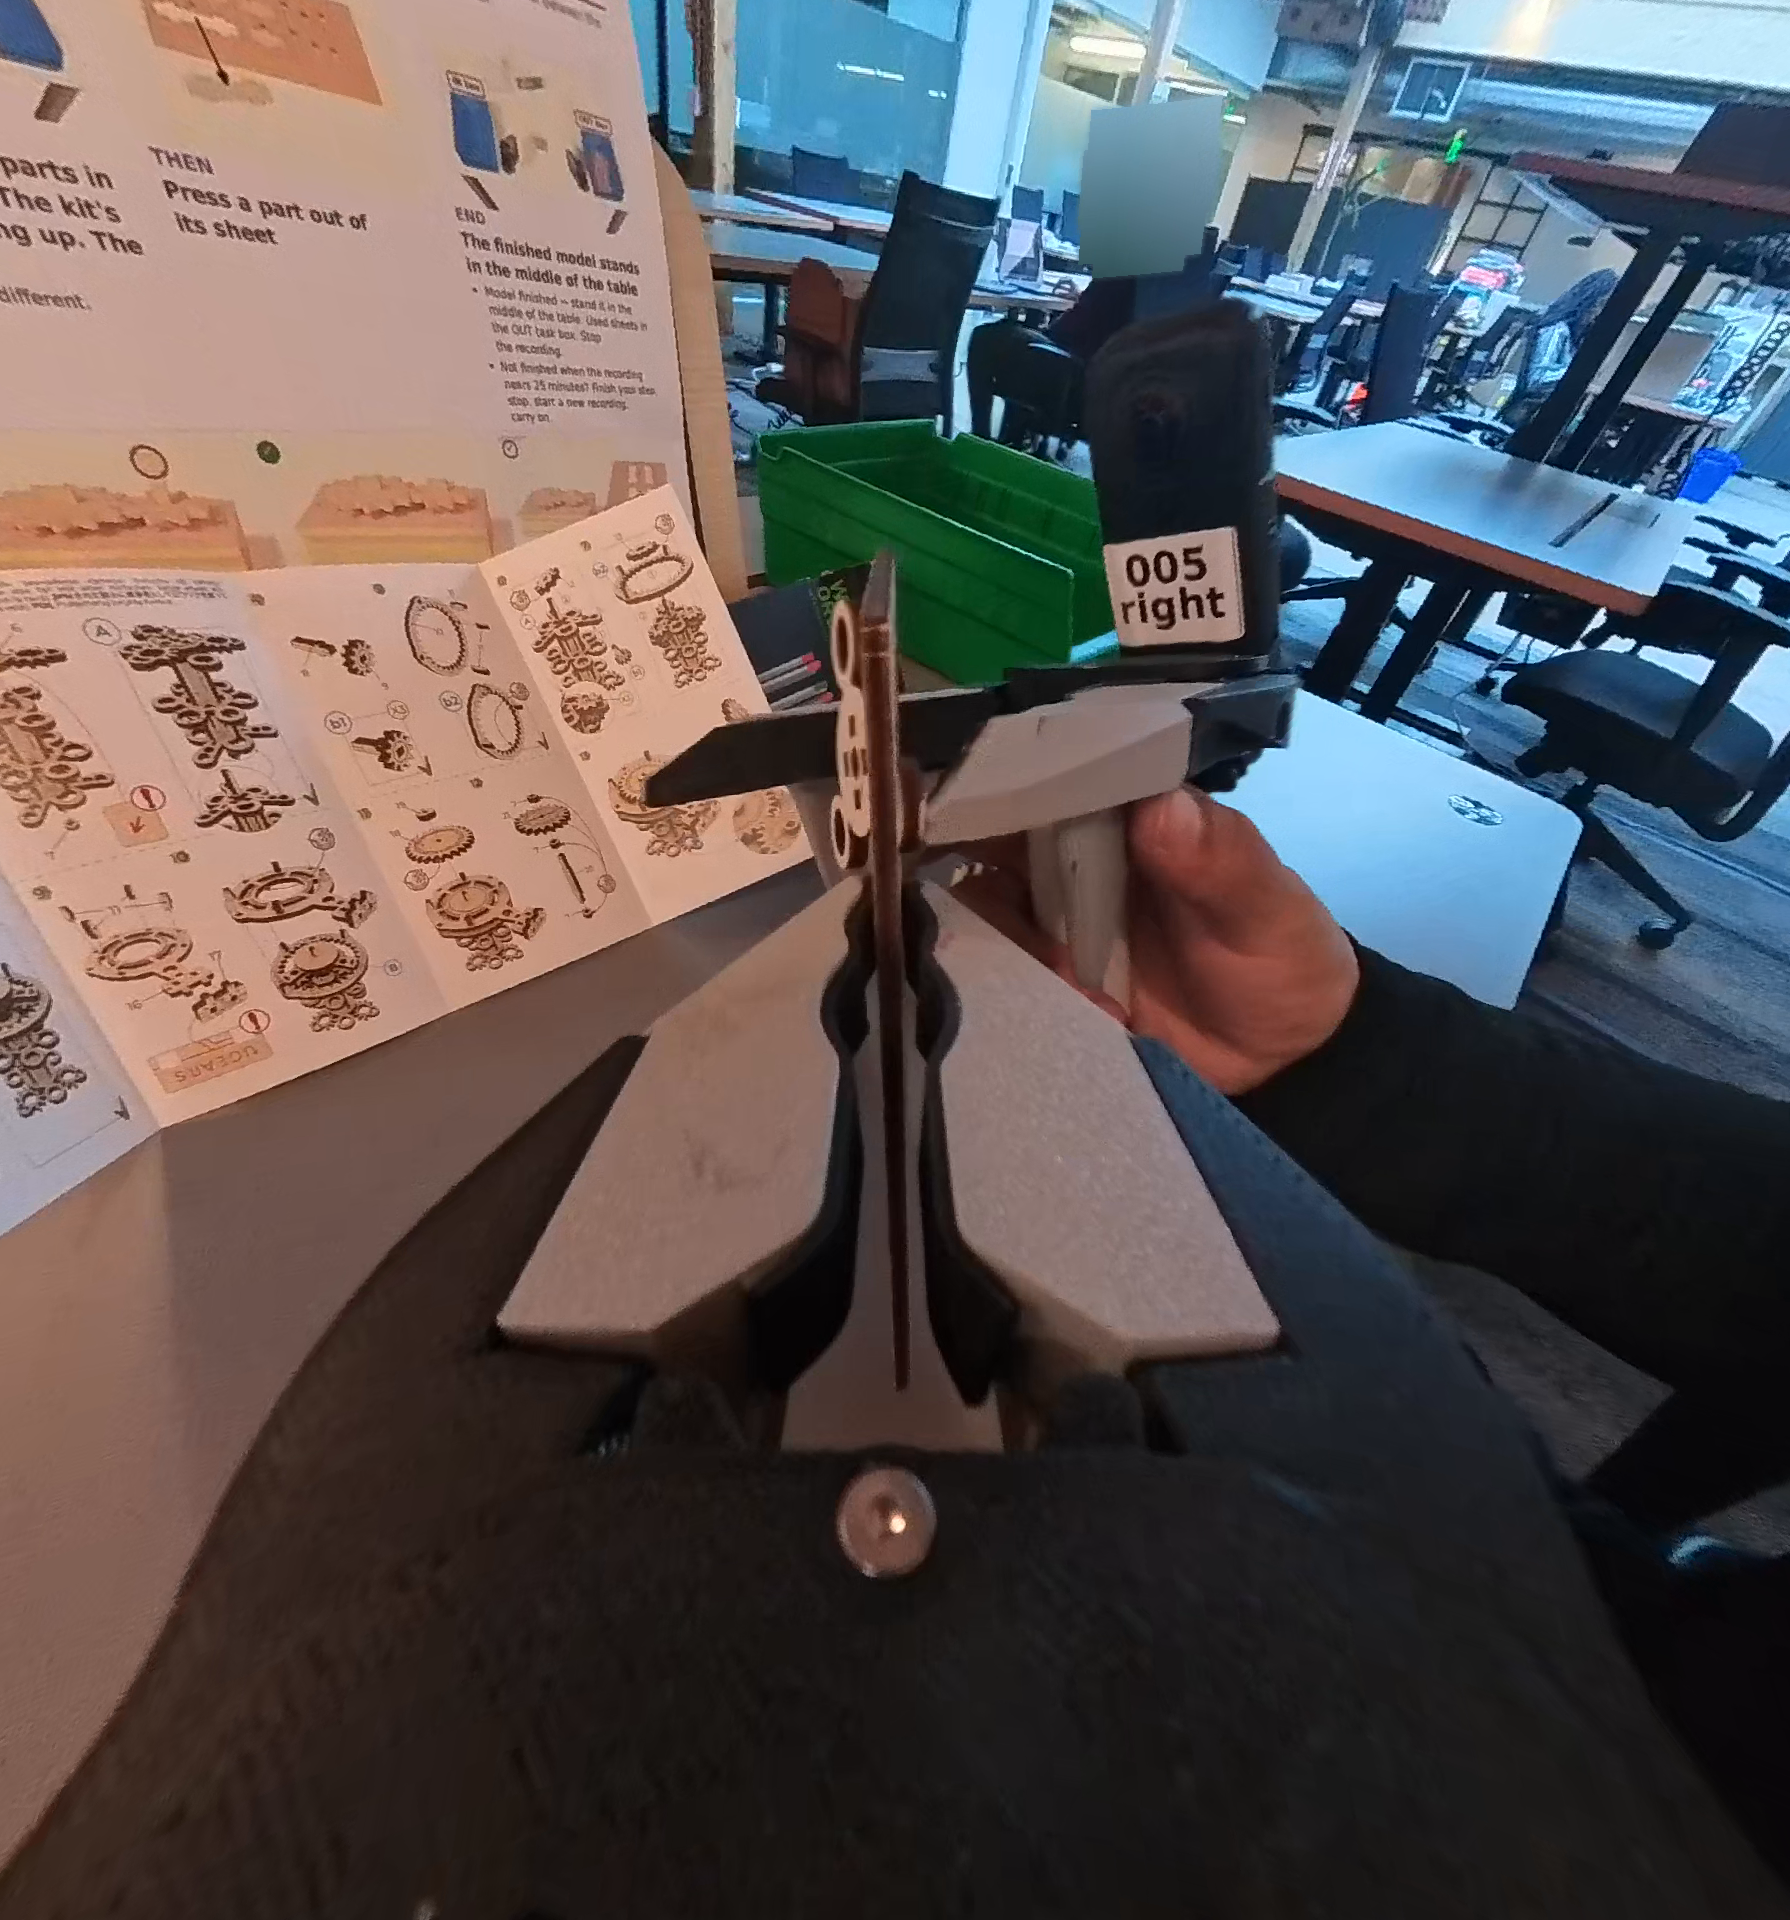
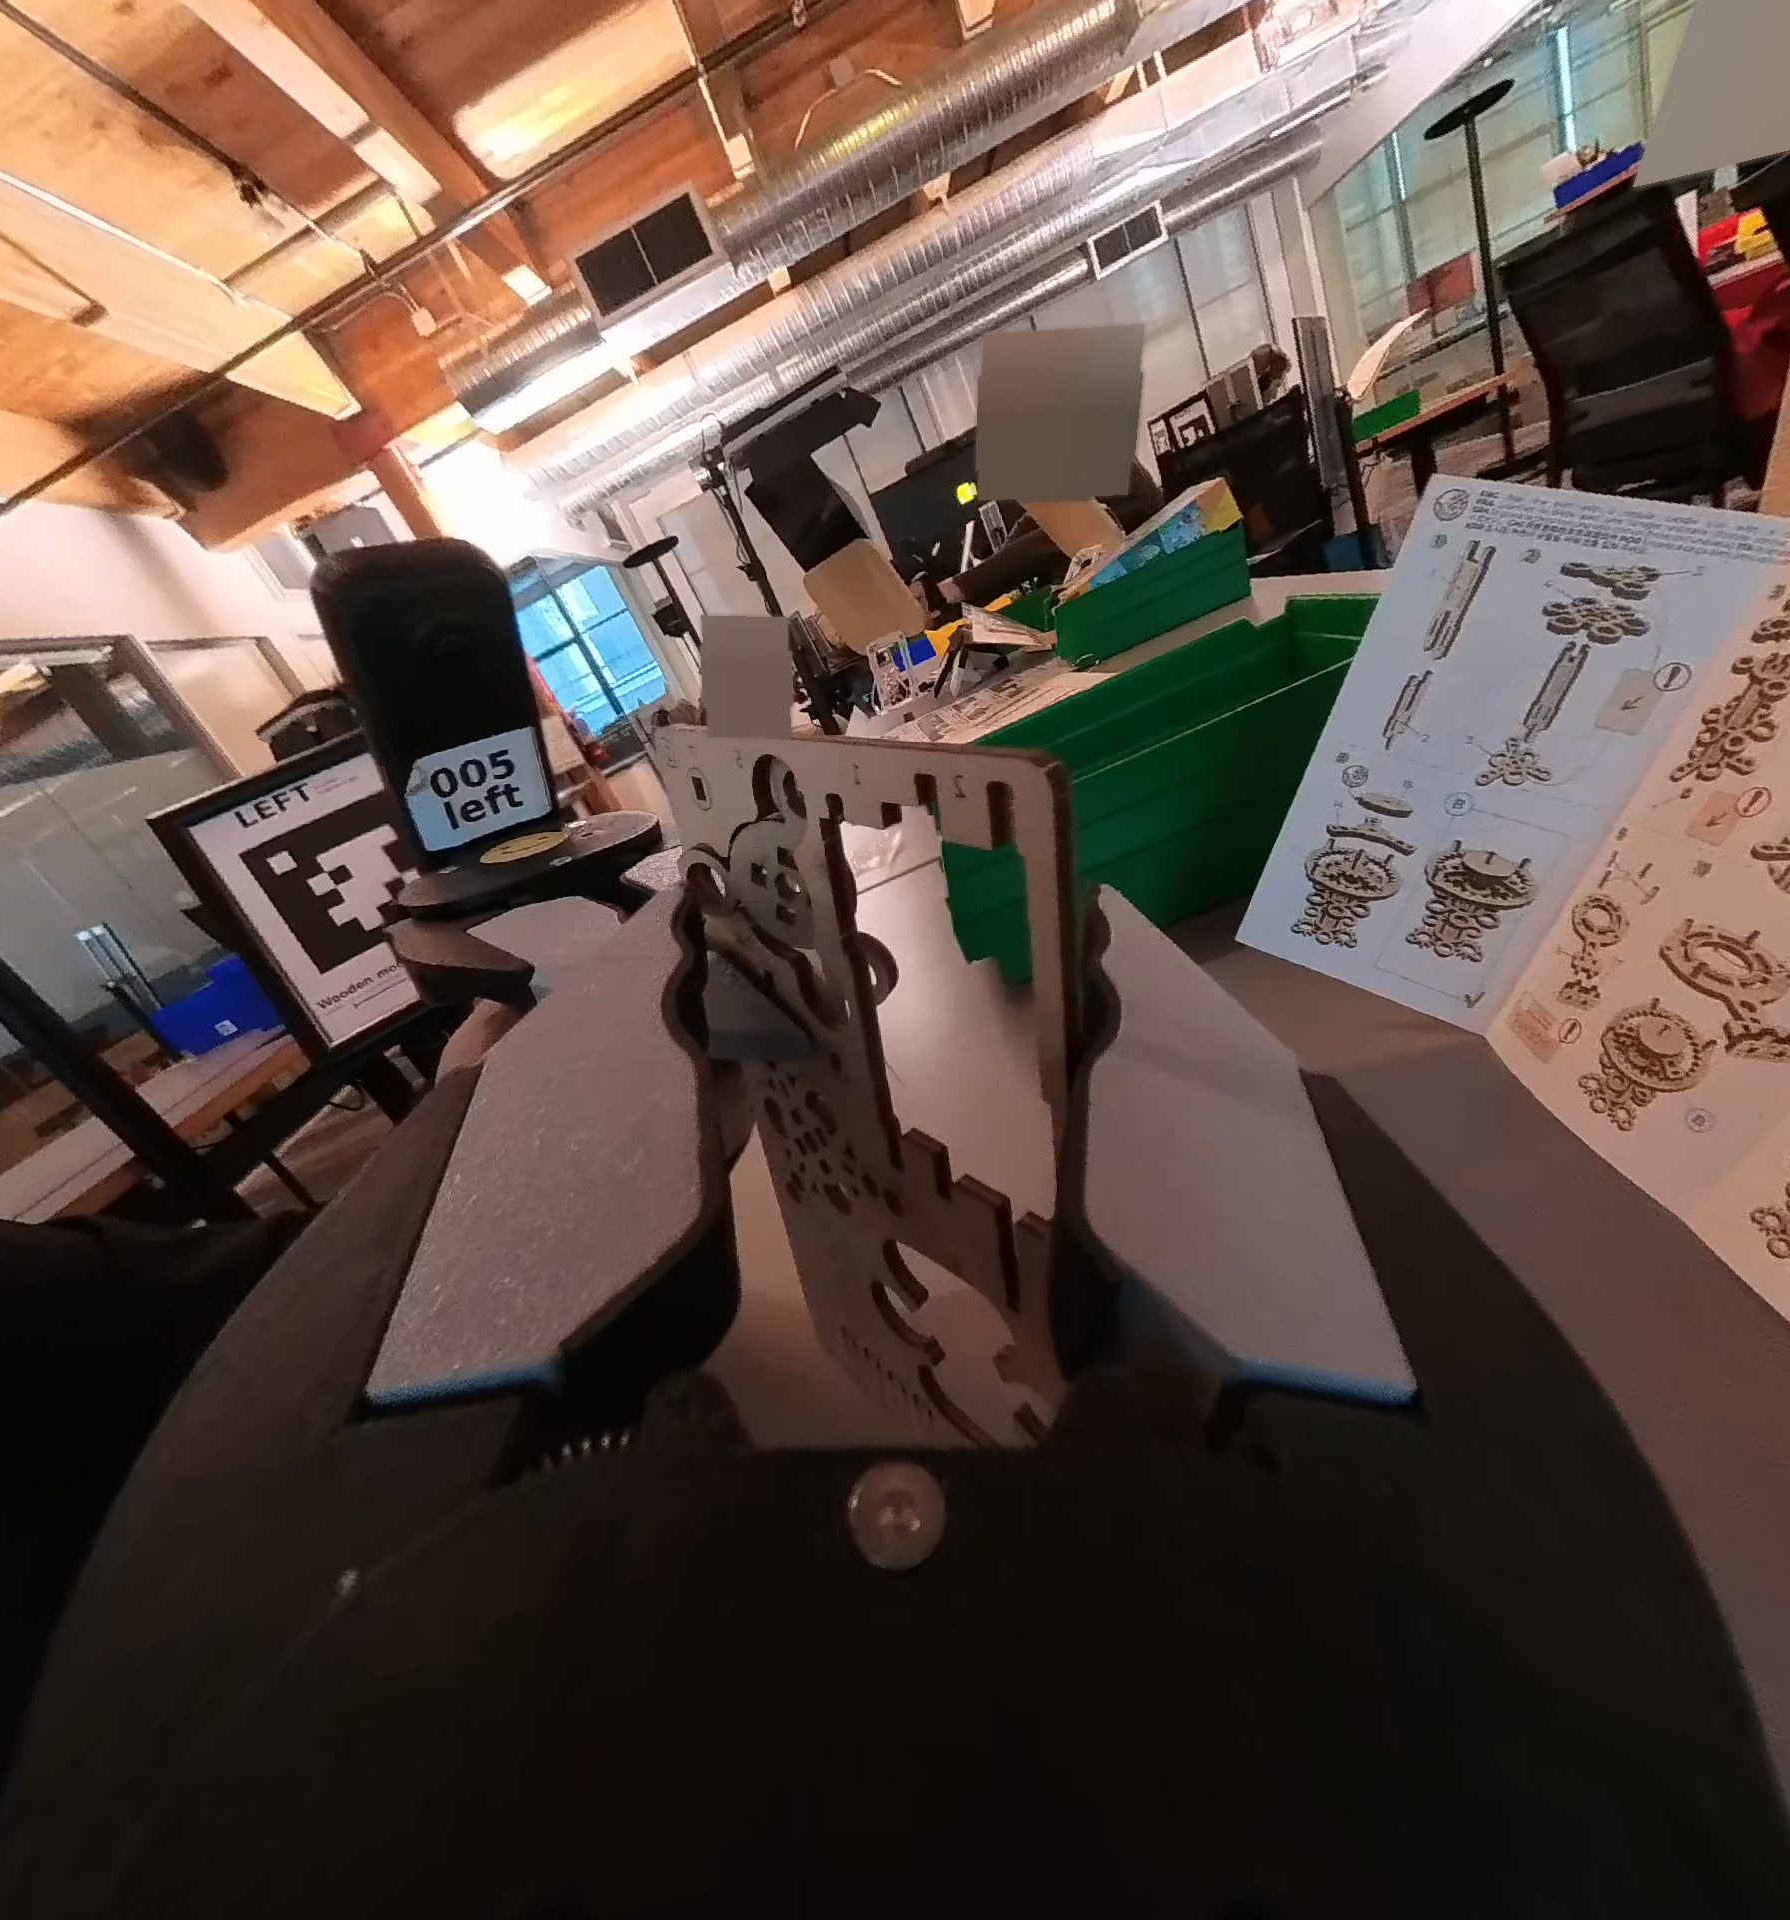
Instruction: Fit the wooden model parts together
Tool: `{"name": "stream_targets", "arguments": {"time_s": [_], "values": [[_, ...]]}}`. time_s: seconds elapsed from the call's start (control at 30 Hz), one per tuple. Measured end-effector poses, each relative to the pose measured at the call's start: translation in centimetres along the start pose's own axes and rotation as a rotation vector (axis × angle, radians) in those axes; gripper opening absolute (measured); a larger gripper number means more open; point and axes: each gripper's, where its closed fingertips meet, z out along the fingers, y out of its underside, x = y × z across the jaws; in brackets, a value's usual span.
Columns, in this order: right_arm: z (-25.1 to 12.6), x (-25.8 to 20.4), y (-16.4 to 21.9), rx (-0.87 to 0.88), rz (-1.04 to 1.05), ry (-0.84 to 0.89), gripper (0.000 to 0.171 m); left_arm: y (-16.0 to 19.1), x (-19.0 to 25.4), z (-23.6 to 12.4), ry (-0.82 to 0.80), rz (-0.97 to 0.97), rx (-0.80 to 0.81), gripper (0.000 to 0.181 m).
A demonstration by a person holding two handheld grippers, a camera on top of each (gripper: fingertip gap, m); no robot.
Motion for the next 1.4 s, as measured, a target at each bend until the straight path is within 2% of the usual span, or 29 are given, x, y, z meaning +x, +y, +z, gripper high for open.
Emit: {"name": "stream_targets", "arguments": {"time_s": [0.57,0.6,0.7,0.73,0.8,0.93,1.03,1.13,1.3,1.4], "values": [[-0.1,0.2,0.0,0.018,0.045,-0.021,0.073,0.1,0.0,0.4,-0.048,0.064,-0.026,0.002],[-0.1,0.6,0.0,0.018,0.050,0.000,0.066,0.2,0.3,0.4,-0.043,0.076,-0.031,0.002],[-0.5,0.6,-0.4,0.049,0.049,-0.016,0.063,0.0,0.6,0.8,-0.078,0.115,-0.037,0.002],[-0.8,0.9,-0.5,0.057,0.028,0.018,0.047,-0.2,1.0,0.9,-0.065,0.121,-0.034,0.002],[-1.1,1.2,-0.9,0.075,-0.011,0.061,0.049,-0.3,1.1,1.2,-0.089,0.162,-0.040,0.002],[-1.3,0.8,-1.5,0.099,0.001,0.039,0.052,-0.9,1.2,1.3,-0.064,0.132,-0.006,0.002],[-1.1,0.9,-1.2,0.078,0.035,0.029,0.064,-0.7,0.7,1.2,-0.049,0.094,0.005,0.001],[-1.2,0.9,-1.3,0.069,0.032,0.030,0.066,-0.8,0.4,0.7,0.008,0.023,0.034,0.001],[-1.9,0.8,-2.3,0.111,0.021,0.027,0.073,-2.7,-1.6,-2.2,0.063,-0.129,0.179,0.001],[-1.3,0.7,-1.6,0.072,0.046,0.003,0.079,-3.1,-2.9,-4.0,0.089,-0.210,0.219,0.001]]}}
